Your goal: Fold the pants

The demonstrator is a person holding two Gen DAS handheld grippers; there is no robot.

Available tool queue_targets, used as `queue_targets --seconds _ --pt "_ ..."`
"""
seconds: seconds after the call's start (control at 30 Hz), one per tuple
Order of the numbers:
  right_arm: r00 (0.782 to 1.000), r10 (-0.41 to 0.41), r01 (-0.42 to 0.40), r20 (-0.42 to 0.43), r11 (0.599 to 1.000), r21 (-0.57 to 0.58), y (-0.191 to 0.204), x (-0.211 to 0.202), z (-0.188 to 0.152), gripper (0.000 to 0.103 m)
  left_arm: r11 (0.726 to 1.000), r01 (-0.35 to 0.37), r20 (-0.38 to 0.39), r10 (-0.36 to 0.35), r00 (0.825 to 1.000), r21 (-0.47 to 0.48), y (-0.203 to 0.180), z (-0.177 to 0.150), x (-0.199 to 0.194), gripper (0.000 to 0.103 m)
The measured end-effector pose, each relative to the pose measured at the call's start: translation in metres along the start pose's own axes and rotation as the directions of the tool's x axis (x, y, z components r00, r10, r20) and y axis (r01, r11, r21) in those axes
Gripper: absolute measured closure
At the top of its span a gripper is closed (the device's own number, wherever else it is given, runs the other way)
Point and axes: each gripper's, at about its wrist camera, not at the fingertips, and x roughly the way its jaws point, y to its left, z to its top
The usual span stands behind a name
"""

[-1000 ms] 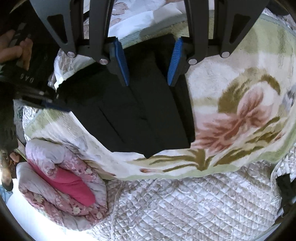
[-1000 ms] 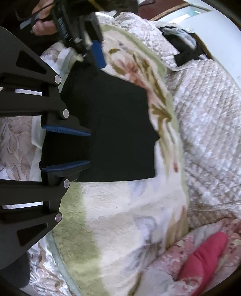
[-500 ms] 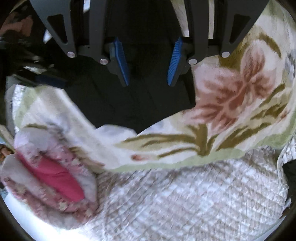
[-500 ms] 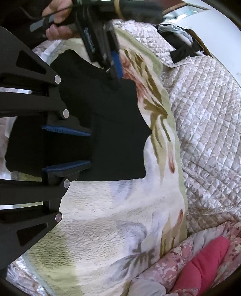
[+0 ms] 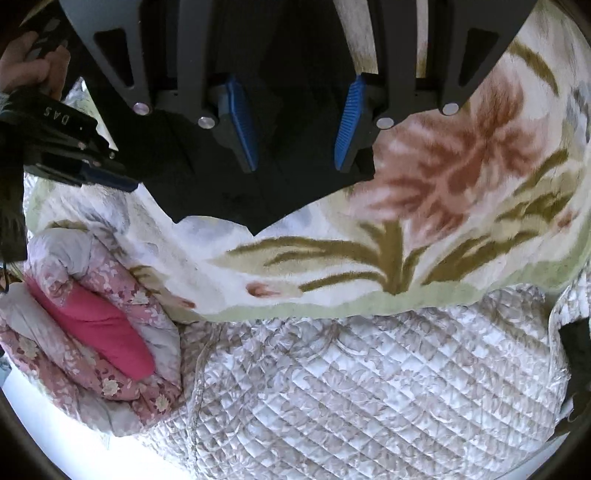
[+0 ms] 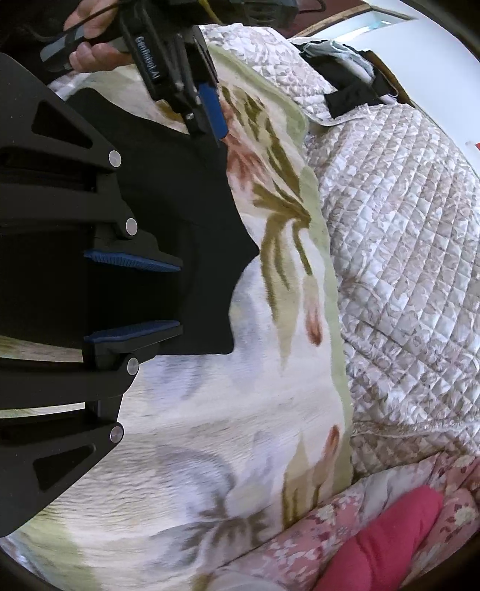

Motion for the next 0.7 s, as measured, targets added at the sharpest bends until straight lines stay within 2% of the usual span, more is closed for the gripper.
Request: queue_targets --seconds 0.07,0.13,0.17,0.3,0.37,0.53,0.7 --pt "0.999 -0.023 0.023 -0.046 1.000 -0.002 -0.005 0.015 0.001 0.075 1.000 -0.008 -0.029 0.008 1.000 0.000 0.004 -0.003 0.014 0.056" --pt "0.999 -0.022 0.023 -0.047 1.000 0.010 -0.011 0.020 0.001 0.075 1.000 -0.003 -0.071 0.002 0.997 -0.011 0.010 -0.009 0.030 0.055" --pt "0.999 -0.027 0.027 -0.046 1.000 0.014 -0.013 0.021 0.001 0.078 1.000 0.005 -0.062 -0.006 0.998 -0.017 0.011 -0.011 0.031 0.055" --pt "0.997 -0.070 0.071 -0.044 0.997 0.013 -0.019 0.024 0.005 0.078 1.000 0.002 -0.055 -0.002 0.998 0.002 0.009 -0.011 0.031 0.054" --pt "0.996 -0.066 0.069 -0.051 0.997 0.046 -0.025 0.023 0.005 0.078 1.000 0.005 -0.045 -0.004 0.999 0.013 0.010 -0.012 0.032 0.053" --pt "0.997 -0.074 0.076 -0.027 0.996 0.056 -0.023 -0.006 -0.007 0.078 0.999 0.033 -0.042 -0.032 0.999 0.005 0.016 -0.011 0.031 0.053" --pt "0.999 -0.046 0.046 -0.012 0.999 0.014 -0.001 -0.036 -0.029 0.076 0.999 -0.024 -0.055 0.022 0.998 -0.033 0.023 -0.012 0.012 0.055"
